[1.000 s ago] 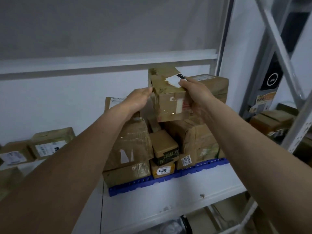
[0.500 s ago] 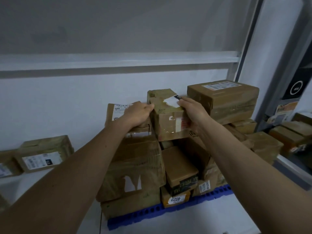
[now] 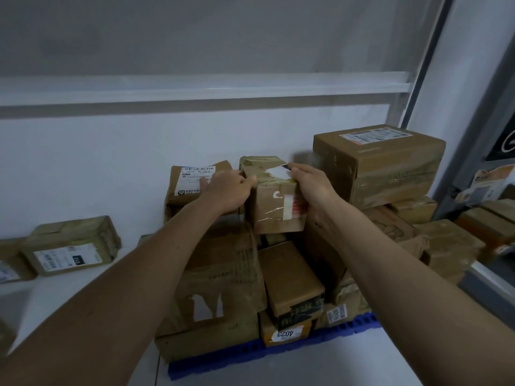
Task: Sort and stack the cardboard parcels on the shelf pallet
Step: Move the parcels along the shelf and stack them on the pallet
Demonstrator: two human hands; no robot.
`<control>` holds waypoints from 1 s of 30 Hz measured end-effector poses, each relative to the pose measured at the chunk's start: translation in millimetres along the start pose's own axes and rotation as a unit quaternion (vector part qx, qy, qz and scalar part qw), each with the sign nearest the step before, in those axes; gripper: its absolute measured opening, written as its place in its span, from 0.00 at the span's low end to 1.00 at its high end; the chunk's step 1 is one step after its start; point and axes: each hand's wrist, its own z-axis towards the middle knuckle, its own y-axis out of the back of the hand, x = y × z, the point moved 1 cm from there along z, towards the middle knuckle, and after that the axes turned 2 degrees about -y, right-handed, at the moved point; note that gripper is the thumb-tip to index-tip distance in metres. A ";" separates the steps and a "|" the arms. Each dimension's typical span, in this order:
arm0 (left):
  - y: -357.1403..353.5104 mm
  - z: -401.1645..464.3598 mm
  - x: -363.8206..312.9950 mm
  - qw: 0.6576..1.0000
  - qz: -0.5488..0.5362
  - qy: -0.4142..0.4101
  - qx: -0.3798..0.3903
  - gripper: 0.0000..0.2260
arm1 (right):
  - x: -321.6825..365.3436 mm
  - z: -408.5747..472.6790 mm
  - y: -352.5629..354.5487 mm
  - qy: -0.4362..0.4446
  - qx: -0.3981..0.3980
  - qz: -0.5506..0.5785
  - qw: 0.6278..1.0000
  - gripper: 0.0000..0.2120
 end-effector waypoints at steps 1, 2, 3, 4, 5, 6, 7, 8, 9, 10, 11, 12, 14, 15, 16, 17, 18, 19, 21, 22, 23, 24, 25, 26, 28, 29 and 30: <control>-0.5 -0.3 0.2 1.000 0.011 -0.004 -0.001 0.20 | -0.6 1.2 -1.3 0.001 0.000 0.000 1.000 0.09; -0.8 -0.7 -0.1 1.000 0.021 -0.008 -0.002 0.20 | -1.5 2.7 -2.1 0.005 -0.002 0.000 1.000 0.10; -1.2 -0.8 -0.8 0.999 0.029 -0.013 -0.003 0.21 | -2.7 3.6 -2.7 0.009 -0.005 -0.003 1.000 0.10; -2.0 -1.2 -1.6 0.999 0.034 -0.020 -0.006 0.21 | -4.5 4.6 -3.2 0.014 -0.011 -0.007 1.000 0.11; -3.1 -2.0 -2.4 0.999 0.038 -0.025 -0.010 0.20 | -7.0 5.5 -3.5 0.018 -0.019 -0.013 1.000 0.11; -4.4 -2.8 -3.1 0.999 0.040 -0.031 -0.015 0.20 | -10.6 6.5 -3.5 0.025 -0.029 -0.022 0.999 0.11; -5.9 -3.5 -3.6 0.998 0.038 -0.034 -0.019 0.20 | -14.1 6.7 -3.5 0.032 -0.039 -0.028 0.998 0.11; -7.6 -4.0 -4.0 0.999 0.033 -0.037 -0.023 0.21 | -17.5 6.9 -3.8 0.037 -0.050 -0.030 0.998 0.11; -8.9 -4.3 -4.5 0.999 0.024 -0.037 -0.026 0.21 | -19.7 6.4 -3.9 0.043 -0.060 -0.032 0.997 0.12; -10.3 -4.4 -5.0 0.999 0.017 -0.035 -0.031 0.20 | -21.2 6.5 -4.1 0.050 -0.069 -0.040 0.996 0.12; -11.3 -4.6 -5.6 0.999 0.013 -0.033 -0.036 0.20 | -21.8 6.2 -4.7 0.055 -0.075 -0.052 0.994 0.13; -11.8 -4.7 -6.0 0.999 0.013 -0.032 -0.040 0.19 | -22.0 6.8 -5.7 0.058 -0.078 -0.064 0.993 0.12; -12.8 -4.7 -5.9 0.998 0.022 -0.036 -0.047 0.19 | -22.0 7.0 -8.4 0.057 -0.079 -0.089 0.991 0.10; -12.9 -4.8 -5.4 0.998 0.026 -0.040 -0.051 0.18 | -22.1 6.8 -9.6 0.051 -0.083 -0.101 0.990 0.13; -13.1 -5.0 -4.8 0.997 0.029 -0.045 -0.056 0.17 | -23.0 7.1 -10.6 0.046 -0.086 -0.108 0.989 0.14; -13.3 -5.6 -4.5 0.997 0.030 -0.048 -0.060 0.16 | -24.0 8.0 -10.8 0.047 -0.088 -0.112 0.989 0.14; -13.6 -6.6 -4.7 0.996 0.029 -0.051 -0.062 0.14 | -25.0 8.8 -11.2 0.051 -0.087 -0.117 0.988 0.14; -14.0 -7.9 -5.4 0.996 0.027 -0.054 -0.060 0.14 | -25.8 9.7 -11.9 0.053 -0.084 -0.128 0.987 0.14; -15.5 -10.4 -8.1 0.997 0.030 -0.058 -0.052 0.14 | -27.3 12.2 -14.1 0.053 -0.072 -0.156 0.984 0.15; -16.2 -11.3 -9.6 0.996 0.037 -0.059 -0.048 0.12 | -28.0 13.7 -14.9 0.051 -0.068 -0.172 0.981 0.16; -16.7 -11.7 -10.9 0.996 0.049 -0.062 -0.043 0.11 | -28.3 15.2 -15.5 0.048 -0.067 -0.186 0.979 0.16; -16.8 -11.6 -11.8 0.995 0.059 -0.065 -0.040 0.11 | -28.1 16.7 -15.7 0.047 -0.066 -0.196 0.977 0.16; -16.5 -11.7 -12.1 0.995 0.064 -0.067 -0.037 0.11 | -28.1 17.7 -15.5 0.046 -0.066 -0.203 0.976 0.16; -15.9 -11.8 -12.3 0.995 0.064 -0.066 -0.036 0.12 | -28.2 18.3 -15.1 0.045 -0.064 -0.210 0.975 0.16; -15.0 -12.4 -12.0 0.995 0.067 -0.065 -0.033 0.12 | -28.9 18.5 -14.4 0.049 -0.058 -0.231 0.970 0.16; -14.5 -12.9 -12.2 0.995 0.072 -0.065 -0.030 0.12 | -28.5 17.5 -13.9 0.054 -0.057 -0.246 0.966 0.16; -14.0 -13.3 -12.9 0.995 0.076 -0.066 -0.028 0.12 | -27.6 16.0 -13.2 0.061 -0.053 -0.263 0.961 0.17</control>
